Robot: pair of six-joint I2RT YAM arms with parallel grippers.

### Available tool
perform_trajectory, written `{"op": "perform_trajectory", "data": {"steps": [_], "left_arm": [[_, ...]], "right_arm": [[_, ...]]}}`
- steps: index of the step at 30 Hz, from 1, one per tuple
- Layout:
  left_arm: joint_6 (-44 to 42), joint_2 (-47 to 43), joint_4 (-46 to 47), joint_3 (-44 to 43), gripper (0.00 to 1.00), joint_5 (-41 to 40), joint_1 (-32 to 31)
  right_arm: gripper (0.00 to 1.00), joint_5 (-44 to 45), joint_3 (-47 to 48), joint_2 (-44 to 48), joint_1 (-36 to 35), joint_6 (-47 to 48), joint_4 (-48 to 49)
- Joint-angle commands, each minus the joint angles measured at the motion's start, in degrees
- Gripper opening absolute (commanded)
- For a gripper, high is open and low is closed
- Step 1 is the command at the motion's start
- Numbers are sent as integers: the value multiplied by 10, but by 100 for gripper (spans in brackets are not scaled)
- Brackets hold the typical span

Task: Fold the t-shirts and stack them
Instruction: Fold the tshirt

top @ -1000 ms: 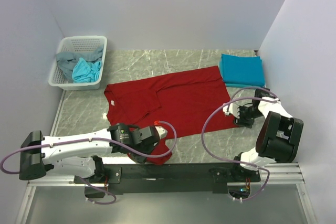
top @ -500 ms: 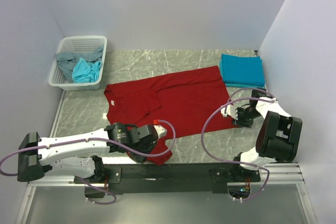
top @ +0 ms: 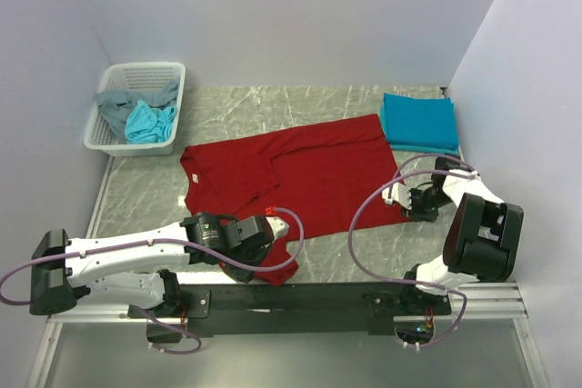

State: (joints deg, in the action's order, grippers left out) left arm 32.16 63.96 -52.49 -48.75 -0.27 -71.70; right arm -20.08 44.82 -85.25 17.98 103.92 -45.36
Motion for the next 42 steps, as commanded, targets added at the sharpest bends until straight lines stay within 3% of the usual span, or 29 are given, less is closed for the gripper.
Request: {"op": "perform_trajectory", "data": {"steps": [1, 6, 11, 26, 42], "left_arm": [[-3, -7, 12, 2, 1, 4, 3], [0, -7, 12, -2, 1, 4, 5], [4, -10, 11, -17, 1, 4, 12], [2, -23, 20, -105, 1, -69, 67], [-61, -56, 153, -138, 0, -79, 268]], "right_arm": [[32, 15, 0, -27, -1, -10, 4], [16, -3, 13, -23, 0, -21, -3], [8, -37, 44, -11, 1, -43, -18], [2, -89, 129, -26, 0, -155, -39], [0, -124, 194, -84, -48, -336, 39]]}}
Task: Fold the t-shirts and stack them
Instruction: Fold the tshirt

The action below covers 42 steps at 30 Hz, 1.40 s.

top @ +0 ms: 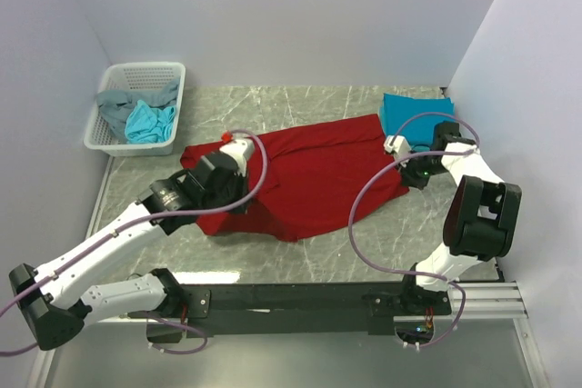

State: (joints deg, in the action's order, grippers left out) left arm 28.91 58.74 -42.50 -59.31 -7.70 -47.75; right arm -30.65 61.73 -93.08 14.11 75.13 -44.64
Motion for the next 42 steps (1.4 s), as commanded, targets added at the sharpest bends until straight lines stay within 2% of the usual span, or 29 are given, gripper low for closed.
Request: {"op": "perform_trajectory", "data": {"steps": [1, 6, 15, 23, 42], "left_arm": [[-33, -2, 57, -36, 1, -4, 38], [-60, 7, 82, -62, 0, 11, 106], [-89, 40, 105, -95, 0, 56, 183], [-104, 73, 118, -112, 0, 68, 208], [-119, 77, 122, -110, 0, 88, 236]], "right_arm": [[0, -20, 31, -10, -10, -64, 35], [0, -18, 52, -37, -13, -107, 60], [0, -5, 79, -81, -15, -163, 91], [0, -7, 109, -100, -15, -205, 99], [0, 13, 148, -139, -23, -250, 101]]}}
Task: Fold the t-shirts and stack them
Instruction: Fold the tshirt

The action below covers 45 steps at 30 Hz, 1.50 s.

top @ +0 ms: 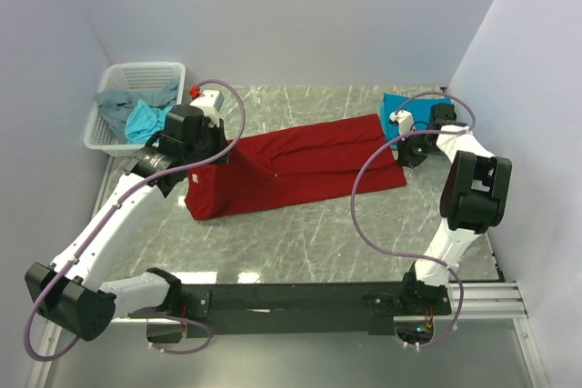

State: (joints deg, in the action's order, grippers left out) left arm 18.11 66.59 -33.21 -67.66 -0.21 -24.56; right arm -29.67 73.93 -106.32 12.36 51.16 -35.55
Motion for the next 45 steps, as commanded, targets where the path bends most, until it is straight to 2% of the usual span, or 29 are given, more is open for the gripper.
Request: {"op": "perform_trajectory", "data": {"steps": [1, 31, 45], "left_arm": [[-11, -1, 28, -27, 0, 13, 4], [-16, -37, 12, -17, 1, 4, 16], [-34, -8, 14, -34, 0, 4, 26]], "right_arm": [[0, 4, 27, -7, -7, -11, 9], [0, 72, 103, -50, -61, -76, 16], [0, 95, 129, -71, -73, -92, 14]]}}
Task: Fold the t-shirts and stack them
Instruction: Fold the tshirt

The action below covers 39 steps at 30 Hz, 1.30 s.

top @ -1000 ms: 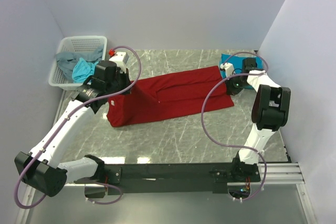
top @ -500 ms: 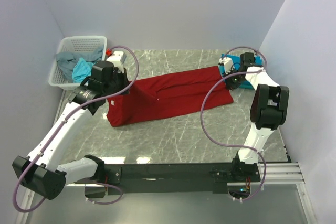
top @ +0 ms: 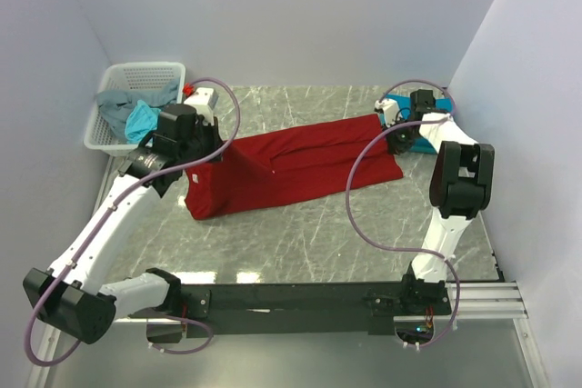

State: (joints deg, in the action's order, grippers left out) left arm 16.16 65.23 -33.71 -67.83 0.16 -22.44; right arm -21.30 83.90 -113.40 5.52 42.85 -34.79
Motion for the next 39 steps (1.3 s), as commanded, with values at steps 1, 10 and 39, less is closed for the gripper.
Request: {"op": "perform_trajectory", "data": {"steps": [1, 10, 39], "left_arm": [[-17, 10, 19, -34, 0, 0, 6], [-22, 33, 26, -35, 0, 4, 19], [-106, 198, 14, -157, 0, -25, 33]], "right_arm": [[0, 12, 31, 0, -5, -11, 7], [19, 84, 44, 5, -38, -116, 74], [41, -66, -37, 148, -38, -115, 60]]}}
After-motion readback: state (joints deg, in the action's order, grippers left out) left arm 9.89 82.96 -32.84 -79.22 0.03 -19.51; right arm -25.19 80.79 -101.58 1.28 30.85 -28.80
